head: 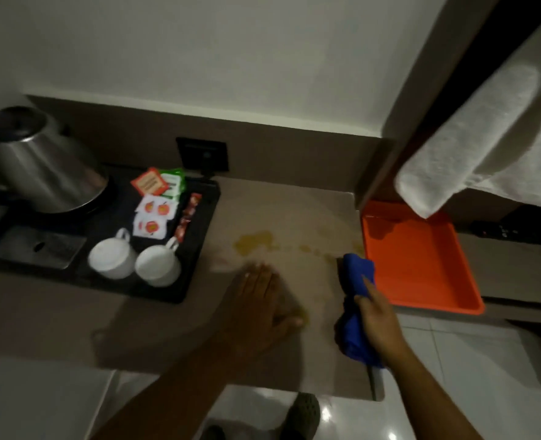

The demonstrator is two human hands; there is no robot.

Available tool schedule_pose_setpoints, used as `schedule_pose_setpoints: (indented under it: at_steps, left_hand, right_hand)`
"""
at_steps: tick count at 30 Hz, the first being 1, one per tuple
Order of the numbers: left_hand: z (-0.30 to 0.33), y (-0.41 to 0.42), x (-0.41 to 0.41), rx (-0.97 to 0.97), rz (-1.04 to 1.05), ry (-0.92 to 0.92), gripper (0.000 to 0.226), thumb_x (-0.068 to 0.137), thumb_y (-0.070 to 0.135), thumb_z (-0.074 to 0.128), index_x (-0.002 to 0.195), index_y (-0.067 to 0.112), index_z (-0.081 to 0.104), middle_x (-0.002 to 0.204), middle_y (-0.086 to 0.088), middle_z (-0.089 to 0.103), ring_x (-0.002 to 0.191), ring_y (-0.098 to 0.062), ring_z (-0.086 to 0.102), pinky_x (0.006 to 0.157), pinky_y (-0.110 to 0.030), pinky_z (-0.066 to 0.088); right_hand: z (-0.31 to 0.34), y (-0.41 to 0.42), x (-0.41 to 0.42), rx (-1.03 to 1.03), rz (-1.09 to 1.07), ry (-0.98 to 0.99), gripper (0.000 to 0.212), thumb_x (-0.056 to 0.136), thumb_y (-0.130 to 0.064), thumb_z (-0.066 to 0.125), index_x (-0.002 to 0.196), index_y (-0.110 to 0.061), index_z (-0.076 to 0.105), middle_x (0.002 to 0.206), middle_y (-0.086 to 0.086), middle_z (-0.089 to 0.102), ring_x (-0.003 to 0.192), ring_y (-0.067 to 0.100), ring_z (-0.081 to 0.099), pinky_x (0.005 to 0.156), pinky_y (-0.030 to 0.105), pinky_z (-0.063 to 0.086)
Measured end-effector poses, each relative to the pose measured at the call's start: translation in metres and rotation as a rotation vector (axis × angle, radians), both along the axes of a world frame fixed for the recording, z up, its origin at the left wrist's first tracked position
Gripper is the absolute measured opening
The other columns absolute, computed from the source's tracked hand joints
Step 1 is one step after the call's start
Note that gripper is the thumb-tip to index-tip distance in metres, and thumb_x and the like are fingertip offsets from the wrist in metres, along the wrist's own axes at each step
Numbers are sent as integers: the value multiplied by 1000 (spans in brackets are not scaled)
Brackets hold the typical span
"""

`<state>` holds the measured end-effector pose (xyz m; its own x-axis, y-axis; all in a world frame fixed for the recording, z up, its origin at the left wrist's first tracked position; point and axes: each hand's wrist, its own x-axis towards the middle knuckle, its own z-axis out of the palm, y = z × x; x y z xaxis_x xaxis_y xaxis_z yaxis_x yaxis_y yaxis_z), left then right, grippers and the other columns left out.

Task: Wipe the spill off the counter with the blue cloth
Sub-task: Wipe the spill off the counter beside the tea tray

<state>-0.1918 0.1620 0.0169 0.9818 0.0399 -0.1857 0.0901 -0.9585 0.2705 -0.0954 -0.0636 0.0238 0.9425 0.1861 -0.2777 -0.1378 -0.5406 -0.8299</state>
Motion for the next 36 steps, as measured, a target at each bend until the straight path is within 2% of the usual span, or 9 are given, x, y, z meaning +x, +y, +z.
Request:
schedule_pose_setpoints:
  at_steps: [2, 4, 6, 12, 18, 21, 26, 32, 36]
  left_hand:
    - [-8, 18, -46, 7, 19, -22, 98, 88, 76, 22, 155, 5, 11, 163, -17, 0, 153, -38, 5, 122, -39, -11]
    - [-19, 38, -85, 5, 76, -55, 92, 91, 72, 24, 148, 1, 36, 157, -22, 30, 144, -43, 32, 122, -45, 16]
    - [-28, 61, -113, -18, 190, -51, 89, 92, 70, 26, 145, 1, 42, 154, -21, 36, 142, -41, 37, 116, -51, 28]
    - [-42, 94, -145, 56, 499, 4, 92, 91, 70, 17, 143, -1, 44, 153, -29, 36, 143, -45, 33, 115, -59, 24]
    - [-37, 132, -148, 89, 734, -21, 127, 70, 90, 4, 148, -7, 30, 156, -34, 24, 146, -48, 21, 115, -63, 15]
    - [-36, 144, -143, 93, 741, -47, 130, 68, 92, 6, 147, -9, 29, 156, -35, 23, 146, -49, 21, 115, -63, 16]
    - [-46, 150, -138, 105, 784, -42, 121, 73, 88, 22, 149, -7, 24, 158, -34, 20, 148, -47, 17, 116, -64, 13]
    - [-50, 151, -135, 87, 860, -57, 122, 72, 86, 23, 150, -7, 21, 159, -31, 18, 149, -44, 13, 117, -64, 11]
    - [-49, 155, -135, 96, 865, -74, 123, 71, 87, 24, 151, -7, 17, 160, -30, 15, 150, -43, 11, 118, -64, 9]
  right_hand:
    - [-24, 14, -15, -364, 241, -156, 50, 98, -38, 40, 145, -25, 28, 156, -1, 13, 145, 17, 11, 116, 38, 1]
    - [-30, 18, -14, -512, 255, -264, 63, 94, -55, 28, 148, -24, 19, 158, -3, 3, 146, 17, -5, 115, 44, -11]
    - [-30, 18, -4, -593, 258, -319, 66, 92, -55, 17, 149, -21, 21, 160, 3, 7, 147, 21, -4, 116, 51, -7]
    - [-41, 64, -16, -766, 241, -390, 57, 99, -40, 21, 149, -12, 20, 160, 12, 9, 147, 30, 2, 118, 53, 2]
    - [-48, 28, -48, -707, 691, -535, 60, 96, -50, 12, 148, -22, 14, 158, 2, 11, 147, 22, 5, 119, 47, 9]
    - [-43, 8, -37, -714, 597, -492, 60, 95, -50, 13, 148, -23, 13, 159, 3, 11, 147, 20, 3, 119, 50, 12]
    - [-42, 86, -49, -782, 218, -363, 57, 98, -33, 30, 149, -11, 18, 159, 12, 13, 146, 31, 8, 118, 52, 9]
    - [-45, 48, -77, -685, 698, -515, 57, 95, -45, 20, 148, -25, 14, 157, -3, 10, 147, 22, 7, 117, 45, 8]
    - [-43, 23, -51, -739, 436, -427, 61, 93, -48, 16, 149, -23, 13, 159, 3, 12, 147, 24, 4, 118, 50, 11]
